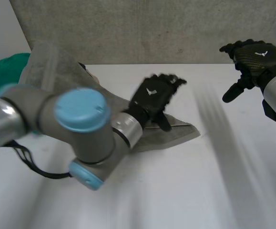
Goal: Fold the laundry.
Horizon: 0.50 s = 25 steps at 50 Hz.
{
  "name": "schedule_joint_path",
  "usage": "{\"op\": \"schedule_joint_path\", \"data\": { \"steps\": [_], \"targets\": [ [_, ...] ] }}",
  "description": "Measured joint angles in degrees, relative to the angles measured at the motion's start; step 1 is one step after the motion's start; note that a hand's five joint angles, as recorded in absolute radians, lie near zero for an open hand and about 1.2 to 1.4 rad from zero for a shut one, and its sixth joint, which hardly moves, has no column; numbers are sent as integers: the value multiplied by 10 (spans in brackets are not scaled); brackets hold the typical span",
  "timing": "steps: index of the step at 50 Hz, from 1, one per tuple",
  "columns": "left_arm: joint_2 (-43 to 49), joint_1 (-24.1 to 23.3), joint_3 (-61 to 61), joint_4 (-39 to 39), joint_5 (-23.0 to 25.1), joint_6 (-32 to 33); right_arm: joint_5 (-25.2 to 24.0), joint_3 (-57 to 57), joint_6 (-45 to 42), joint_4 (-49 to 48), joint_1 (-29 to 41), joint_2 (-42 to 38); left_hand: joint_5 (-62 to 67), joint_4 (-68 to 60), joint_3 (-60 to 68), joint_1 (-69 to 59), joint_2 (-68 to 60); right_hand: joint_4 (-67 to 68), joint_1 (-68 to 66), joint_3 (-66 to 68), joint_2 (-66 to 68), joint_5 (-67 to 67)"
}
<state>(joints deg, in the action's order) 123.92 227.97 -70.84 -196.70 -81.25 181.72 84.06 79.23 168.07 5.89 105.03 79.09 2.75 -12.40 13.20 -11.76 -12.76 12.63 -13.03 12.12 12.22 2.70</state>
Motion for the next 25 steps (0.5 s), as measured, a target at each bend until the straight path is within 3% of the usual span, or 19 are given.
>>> {"op": "schedule_joint_path", "data": {
  "steps": [3, 6, 11, 17, 25],
  "targets": [
    [-53, 25, -37, 1, 0, 8, -2, -6, -20, 22, 2, -7, 0, 0, 0, 0, 0, 0, 0, 0, 0, 0],
    [-124, 80, -95, 2, 2, 36, -4, -10, -56, 59, 5, -15, 0, 0, 0, 0, 0, 0, 0, 0, 0, 0],
    [-166, 169, -161, 9, 6, 107, -8, 1, -90, 89, 10, -34, 0, 0, 0, 0, 0, 0, 0, 0, 0, 0],
    [-164, 270, -219, 17, 16, 221, -29, 26, -89, 83, 35, -76, 2, -2, 1, -2, -2, 0, 0, 0, 0, 0],
    [-99, 389, -248, 16, 108, 365, -44, 46, -65, 11, 75, -139, 35, -36, 24, -40, -30, 0, 0, 1, 1, 0]
  ]
}}
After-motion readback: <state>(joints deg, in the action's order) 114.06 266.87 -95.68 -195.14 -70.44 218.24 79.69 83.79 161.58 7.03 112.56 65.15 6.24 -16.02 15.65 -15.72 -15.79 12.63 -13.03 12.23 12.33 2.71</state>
